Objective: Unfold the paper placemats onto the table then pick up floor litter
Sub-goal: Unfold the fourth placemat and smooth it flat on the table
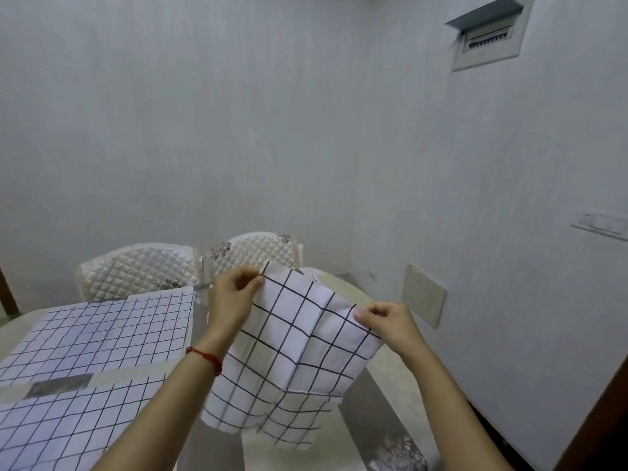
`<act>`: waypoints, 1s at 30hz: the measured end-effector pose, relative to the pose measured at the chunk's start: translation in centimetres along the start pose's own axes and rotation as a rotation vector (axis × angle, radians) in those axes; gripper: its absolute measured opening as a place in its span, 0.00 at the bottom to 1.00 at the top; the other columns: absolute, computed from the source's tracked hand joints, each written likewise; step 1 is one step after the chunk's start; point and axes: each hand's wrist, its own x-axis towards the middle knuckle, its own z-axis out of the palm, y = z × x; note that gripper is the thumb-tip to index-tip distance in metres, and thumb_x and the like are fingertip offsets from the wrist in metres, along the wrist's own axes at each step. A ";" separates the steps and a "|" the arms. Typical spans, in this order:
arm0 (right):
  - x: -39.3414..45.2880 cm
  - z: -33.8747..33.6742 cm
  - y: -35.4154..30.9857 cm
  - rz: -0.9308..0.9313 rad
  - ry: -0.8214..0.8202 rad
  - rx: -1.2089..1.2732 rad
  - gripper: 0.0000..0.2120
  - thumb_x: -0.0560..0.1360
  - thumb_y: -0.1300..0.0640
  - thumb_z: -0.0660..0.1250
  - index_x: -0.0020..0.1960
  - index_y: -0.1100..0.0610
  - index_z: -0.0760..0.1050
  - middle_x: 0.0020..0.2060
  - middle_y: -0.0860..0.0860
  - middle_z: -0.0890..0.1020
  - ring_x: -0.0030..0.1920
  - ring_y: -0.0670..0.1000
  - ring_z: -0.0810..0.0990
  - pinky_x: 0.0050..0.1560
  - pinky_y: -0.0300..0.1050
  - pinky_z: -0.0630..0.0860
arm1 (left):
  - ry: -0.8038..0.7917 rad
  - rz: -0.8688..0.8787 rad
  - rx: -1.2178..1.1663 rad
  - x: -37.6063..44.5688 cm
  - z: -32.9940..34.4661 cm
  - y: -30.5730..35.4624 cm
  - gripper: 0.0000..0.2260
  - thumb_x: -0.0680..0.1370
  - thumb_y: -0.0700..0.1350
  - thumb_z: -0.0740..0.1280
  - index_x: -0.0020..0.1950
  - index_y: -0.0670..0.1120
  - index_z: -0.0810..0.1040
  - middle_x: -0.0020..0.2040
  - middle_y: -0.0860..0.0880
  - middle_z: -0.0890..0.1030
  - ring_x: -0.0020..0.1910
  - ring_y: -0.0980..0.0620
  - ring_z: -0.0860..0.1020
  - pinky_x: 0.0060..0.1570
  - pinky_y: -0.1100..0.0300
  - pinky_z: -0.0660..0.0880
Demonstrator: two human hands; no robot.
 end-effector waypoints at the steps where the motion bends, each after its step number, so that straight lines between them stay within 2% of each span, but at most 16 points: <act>1: 0.2 0.3 -0.1 0.003 0.019 0.009 0.10 0.70 0.61 0.71 0.30 0.54 0.79 0.22 0.42 0.79 0.27 0.38 0.75 0.32 0.28 0.71 | 0.018 0.003 0.076 -0.2 0.2 -0.4 0.07 0.73 0.39 0.68 0.51 0.44 0.79 0.47 0.49 0.79 0.45 0.53 0.76 0.46 0.63 0.72; 2: 0.3 0.6 -0.1 0.004 0.032 0.021 0.10 0.69 0.61 0.72 0.30 0.55 0.78 0.21 0.42 0.77 0.26 0.37 0.74 0.31 0.27 0.70 | 0.026 0.021 0.153 -0.4 0.5 -0.9 0.11 0.73 0.41 0.69 0.55 0.44 0.77 0.51 0.50 0.77 0.49 0.53 0.74 0.48 0.61 0.71; 4: 0.7 1.4 -0.1 -0.001 0.049 0.035 0.11 0.68 0.62 0.72 0.29 0.57 0.76 0.18 0.41 0.75 0.23 0.36 0.71 0.28 0.25 0.67 | 0.021 0.073 0.232 -1.5 1.3 -1.2 0.12 0.72 0.43 0.69 0.55 0.44 0.76 0.52 0.50 0.75 0.49 0.52 0.73 0.49 0.60 0.69; 7: 1.0 2.7 -0.1 -0.002 0.061 0.035 0.13 0.67 0.64 0.73 0.27 0.57 0.74 0.18 0.42 0.74 0.23 0.36 0.71 0.30 0.25 0.68 | -0.038 0.084 0.232 -3.7 3.3 -1.3 0.05 0.72 0.46 0.70 0.40 0.47 0.77 0.42 0.48 0.77 0.40 0.51 0.75 0.39 0.61 0.70; 9: 0.9 3.5 -0.1 0.022 0.041 0.100 0.11 0.67 0.66 0.73 0.29 0.62 0.73 0.24 0.47 0.76 0.27 0.37 0.74 0.35 0.28 0.75 | -0.102 -0.001 0.236 -4.9 4.5 -1.3 0.14 0.72 0.52 0.68 0.31 0.44 0.76 0.32 0.47 0.79 0.33 0.51 0.77 0.34 0.60 0.71; 11: 0.5 4.2 -0.4 0.021 0.033 0.126 0.09 0.66 0.67 0.73 0.33 0.68 0.74 0.29 0.55 0.76 0.30 0.42 0.76 0.38 0.32 0.77 | -0.189 -0.133 0.184 -5.6 5.4 -1.1 0.20 0.72 0.57 0.66 0.32 0.41 0.79 0.29 0.45 0.82 0.30 0.50 0.80 0.35 0.56 0.75; 13: 0.3 4.5 -0.5 -0.020 0.021 0.018 0.09 0.65 0.63 0.74 0.32 0.65 0.76 0.30 0.53 0.77 0.32 0.44 0.76 0.37 0.35 0.75 | -0.261 -0.315 0.045 -5.8 5.8 -0.8 0.21 0.72 0.58 0.65 0.36 0.40 0.81 0.31 0.44 0.83 0.29 0.50 0.81 0.33 0.59 0.76; 15: 0.1 4.5 -0.5 -0.041 -0.029 -0.109 0.07 0.65 0.59 0.74 0.31 0.57 0.77 0.30 0.49 0.79 0.33 0.42 0.77 0.37 0.33 0.74 | -0.294 -0.460 -0.053 -5.7 5.9 -0.7 0.20 0.73 0.57 0.65 0.39 0.40 0.81 0.33 0.44 0.83 0.30 0.49 0.81 0.30 0.61 0.76; 19: 0.0 4.3 0.2 -0.039 -0.101 -0.150 0.06 0.65 0.58 0.75 0.34 0.56 0.78 0.31 0.46 0.80 0.33 0.38 0.78 0.36 0.30 0.73 | -0.361 -0.582 -0.171 -5.4 5.6 -1.3 0.12 0.75 0.46 0.65 0.42 0.37 0.80 0.36 0.42 0.81 0.31 0.48 0.81 0.32 0.60 0.78; 22: 0.1 4.3 1.0 -0.026 -0.137 -0.163 0.05 0.65 0.57 0.75 0.33 0.53 0.79 0.33 0.48 0.81 0.38 0.43 0.79 0.44 0.37 0.74 | -0.354 -0.593 -0.198 -5.4 5.6 -2.0 0.08 0.76 0.42 0.64 0.41 0.39 0.79 0.35 0.43 0.82 0.31 0.48 0.81 0.34 0.58 0.79; 25: 0.5 4.0 1.7 0.007 -0.153 -0.137 0.03 0.67 0.58 0.72 0.35 0.53 0.80 0.35 0.48 0.82 0.41 0.46 0.80 0.48 0.42 0.75 | -0.303 -0.584 -0.200 -5.2 5.5 -2.7 0.08 0.76 0.41 0.65 0.42 0.37 0.78 0.34 0.43 0.81 0.28 0.49 0.80 0.30 0.60 0.78; 27: 0.8 3.9 2.1 0.022 -0.165 -0.111 0.02 0.69 0.61 0.71 0.37 0.56 0.81 0.35 0.50 0.82 0.40 0.46 0.80 0.48 0.39 0.76 | -0.280 -0.576 -0.188 -4.7 5.1 -3.3 0.08 0.75 0.41 0.65 0.43 0.36 0.78 0.34 0.43 0.81 0.28 0.50 0.80 0.28 0.61 0.78; 29: 1.2 3.7 2.6 0.040 -0.167 -0.111 0.03 0.69 0.62 0.71 0.37 0.56 0.80 0.35 0.49 0.82 0.39 0.45 0.79 0.45 0.33 0.74 | -0.276 -0.573 -0.159 -4.0 4.5 -4.2 0.08 0.76 0.40 0.65 0.43 0.36 0.78 0.35 0.43 0.82 0.28 0.51 0.80 0.28 0.62 0.79; 30: 1.5 3.7 2.8 0.052 -0.159 -0.124 0.04 0.68 0.62 0.71 0.36 0.55 0.80 0.35 0.48 0.82 0.40 0.45 0.79 0.45 0.33 0.73 | -0.271 -0.569 -0.138 -3.6 4.2 -4.7 0.07 0.76 0.40 0.65 0.42 0.37 0.78 0.34 0.43 0.82 0.28 0.51 0.80 0.28 0.62 0.79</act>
